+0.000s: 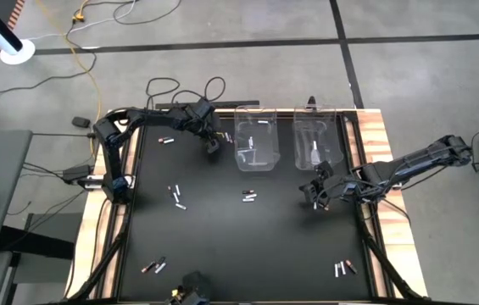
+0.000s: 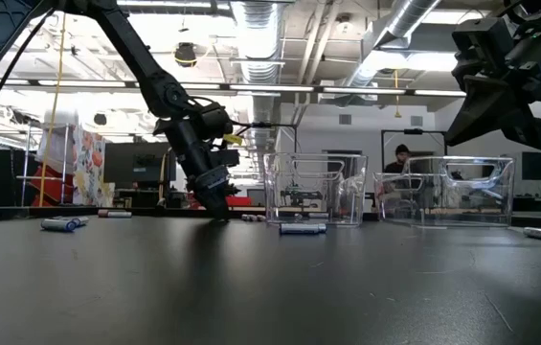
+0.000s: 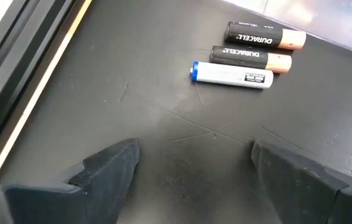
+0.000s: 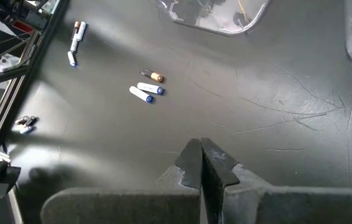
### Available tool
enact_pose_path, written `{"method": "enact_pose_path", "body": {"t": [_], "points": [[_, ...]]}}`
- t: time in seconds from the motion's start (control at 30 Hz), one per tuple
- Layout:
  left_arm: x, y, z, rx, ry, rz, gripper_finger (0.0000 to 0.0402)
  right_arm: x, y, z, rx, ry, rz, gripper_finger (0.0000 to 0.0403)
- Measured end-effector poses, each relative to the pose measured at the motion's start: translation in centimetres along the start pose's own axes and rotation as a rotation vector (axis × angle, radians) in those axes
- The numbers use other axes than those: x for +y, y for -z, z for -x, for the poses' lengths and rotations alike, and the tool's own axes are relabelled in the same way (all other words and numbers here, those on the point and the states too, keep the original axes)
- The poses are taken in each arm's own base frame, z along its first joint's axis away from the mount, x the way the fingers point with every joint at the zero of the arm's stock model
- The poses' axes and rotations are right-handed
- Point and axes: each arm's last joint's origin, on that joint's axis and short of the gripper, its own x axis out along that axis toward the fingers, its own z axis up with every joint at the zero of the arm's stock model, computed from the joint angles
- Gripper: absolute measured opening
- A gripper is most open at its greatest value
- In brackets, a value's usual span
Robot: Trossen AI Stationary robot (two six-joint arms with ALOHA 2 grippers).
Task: Sort batteries
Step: Put the white battery into the left transparent bin
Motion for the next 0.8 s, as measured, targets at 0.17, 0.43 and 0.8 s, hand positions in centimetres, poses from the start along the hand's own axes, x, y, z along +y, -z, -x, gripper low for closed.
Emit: {"method": "enact_pose_path", "body": {"t": [0.17,0.43,0.8], "points": [[-0.02,0.04,-0.02,0.007,-0.010,0.008,0.0354,0.00,0.00,0.00,0.000,0.000,0.000,0.0017],[0.03,-0.48,-0.12,-0.050,-0.033,0.163,0.0356,0.00,0.00,0.00,0.000,0.000,0.000,0.0017],[-0.91,-0.81,-0.29,-0.063,-0.001,-0.062,0.0355,0.00,0.00,0.00,0.000,0.000,0.000,0.0017]]}}
